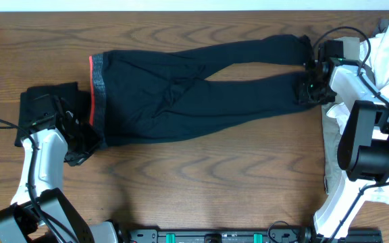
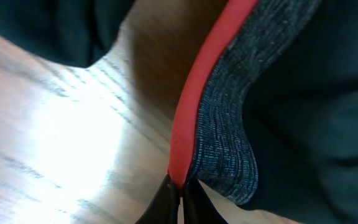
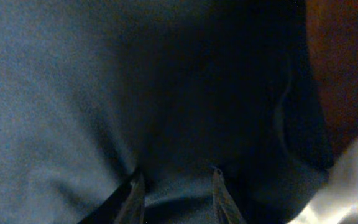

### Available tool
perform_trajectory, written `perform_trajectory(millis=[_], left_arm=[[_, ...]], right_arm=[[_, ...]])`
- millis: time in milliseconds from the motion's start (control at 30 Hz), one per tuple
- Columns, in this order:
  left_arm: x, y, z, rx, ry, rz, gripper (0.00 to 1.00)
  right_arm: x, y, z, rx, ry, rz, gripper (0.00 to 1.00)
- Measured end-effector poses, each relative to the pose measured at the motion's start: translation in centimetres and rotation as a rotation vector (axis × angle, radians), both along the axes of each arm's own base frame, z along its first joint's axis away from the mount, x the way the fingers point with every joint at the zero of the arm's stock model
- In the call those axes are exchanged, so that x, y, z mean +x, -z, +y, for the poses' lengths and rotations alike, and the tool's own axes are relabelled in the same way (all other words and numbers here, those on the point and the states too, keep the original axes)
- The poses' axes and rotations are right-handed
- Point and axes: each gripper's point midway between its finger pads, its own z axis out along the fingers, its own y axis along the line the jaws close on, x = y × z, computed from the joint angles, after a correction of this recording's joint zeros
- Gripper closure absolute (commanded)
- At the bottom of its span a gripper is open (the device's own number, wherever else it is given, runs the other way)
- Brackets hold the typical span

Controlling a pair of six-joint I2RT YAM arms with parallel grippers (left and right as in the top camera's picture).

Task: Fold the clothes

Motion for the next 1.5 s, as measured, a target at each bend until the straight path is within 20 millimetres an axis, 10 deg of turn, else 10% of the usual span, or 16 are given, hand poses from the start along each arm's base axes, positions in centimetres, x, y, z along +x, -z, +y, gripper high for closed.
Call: perform_trajectory(millis=[433,700,967,1200,1500], left_arm=[[-3.2,0.4,1.6,0.105,-0.017,0.147,0.94],[-3.7,0.4,2.9,0.162,-0.038,0.172,0.94],[-4.1,0.3,3.6,0.185,-0.071,0.184,0.94],[-3.8,0.3,3.3,0.161,-0.070,0.169,0.55],[-1.0,-2.9,1.9,0.088,-0.033,-0.012,0.51]], right_arm=[[-10.2,-0.2,1.0,0.040,0.009,0.414,0.59],[-12.9,-0.7,1.3,0.053,0.009,0.536,0.59],[-13.6,-1.0,1.6,0.067,0.011,0.566,0.58],[-13.0,-0.8,1.8,0.081,0.013,0.540,0.54],[-11.0,-2.5,1.9,0.089,0.014,0.437,0.49]])
